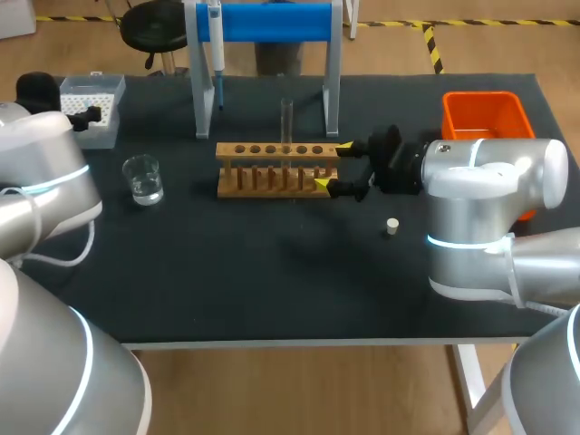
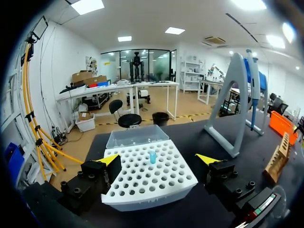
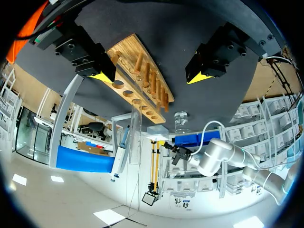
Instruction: Invert the test tube, pick up the pipette, mount the tip to pipette, aspirate from beaker and dispense into the tube, eject the tip, return the pipette, and cap with the stopper.
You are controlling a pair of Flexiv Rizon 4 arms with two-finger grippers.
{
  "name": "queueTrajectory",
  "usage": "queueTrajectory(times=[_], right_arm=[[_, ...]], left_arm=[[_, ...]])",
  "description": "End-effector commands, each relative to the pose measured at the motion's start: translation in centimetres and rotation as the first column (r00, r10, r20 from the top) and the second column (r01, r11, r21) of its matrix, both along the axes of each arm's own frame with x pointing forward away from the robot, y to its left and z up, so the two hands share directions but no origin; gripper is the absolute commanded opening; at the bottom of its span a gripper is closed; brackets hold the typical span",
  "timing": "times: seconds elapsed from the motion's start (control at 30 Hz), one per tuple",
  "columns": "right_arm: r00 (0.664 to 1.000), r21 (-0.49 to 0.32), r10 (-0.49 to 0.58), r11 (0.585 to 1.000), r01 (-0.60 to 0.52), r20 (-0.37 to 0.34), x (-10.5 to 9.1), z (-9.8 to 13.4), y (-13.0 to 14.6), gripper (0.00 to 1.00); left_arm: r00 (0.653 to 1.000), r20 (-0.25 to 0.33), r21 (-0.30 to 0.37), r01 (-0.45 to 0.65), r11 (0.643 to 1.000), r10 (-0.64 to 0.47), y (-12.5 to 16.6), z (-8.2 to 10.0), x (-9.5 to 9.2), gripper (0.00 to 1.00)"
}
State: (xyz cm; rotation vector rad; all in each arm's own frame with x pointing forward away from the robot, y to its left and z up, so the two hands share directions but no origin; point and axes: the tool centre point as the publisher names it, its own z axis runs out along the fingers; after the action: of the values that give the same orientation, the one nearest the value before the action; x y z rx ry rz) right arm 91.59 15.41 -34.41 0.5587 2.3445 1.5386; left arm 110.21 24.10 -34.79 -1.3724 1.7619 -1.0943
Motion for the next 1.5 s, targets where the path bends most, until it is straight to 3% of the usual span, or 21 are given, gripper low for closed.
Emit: queueTrajectory(times=[0.03, 0.97, 1.1, 1.17, 1.3, 1.5], right_arm=[[1.000, 0.002, -0.001, 1.000, 0.001, 0.002, -0.1, -0.1, 0.0, 1.00], [1.000, 0.002, -0.001, 1.000, 0.001, 0.002, -0.1, -0.1, 0.0, 1.00], [1.000, 0.002, -0.001, 1.000, 0.001, 0.002, -0.1, -0.1, 0.0, 1.00], [1.000, 0.002, -0.001, 1.000, 0.001, 0.002, -0.1, -0.1, 0.0, 1.00], [1.000, 0.002, -0.001, 1.000, 0.001, 0.002, -0.1, -0.1, 0.0, 1.00], [1.000, 0.002, -0.001, 1.000, 0.001, 0.002, -0.1, -0.1, 0.0, 1.00]], left_arm=[[1.000, -0.003, 0.000, -0.004, 1.000, 0.004, -0.2, -0.4, 0.8, 1.00], [1.000, -0.015, -0.008, -0.017, 1.000, 0.017, -0.6, -1.0, 2.9, 1.00], [1.000, -0.019, -0.006, -0.015, 1.000, 0.015, -0.6, -1.1, 3.0, 0.87], [1.000, -0.020, -0.008, -0.015, 1.000, 0.015, -0.6, -1.1, 3.0, 0.73], [1.000, -0.022, -0.010, -0.018, 1.000, 0.018, -0.6, -1.2, 3.1, 0.62], [0.999, -0.022, -0.011, -0.023, 1.000, 0.023, -0.6, -1.3, 3.2, 0.63]])
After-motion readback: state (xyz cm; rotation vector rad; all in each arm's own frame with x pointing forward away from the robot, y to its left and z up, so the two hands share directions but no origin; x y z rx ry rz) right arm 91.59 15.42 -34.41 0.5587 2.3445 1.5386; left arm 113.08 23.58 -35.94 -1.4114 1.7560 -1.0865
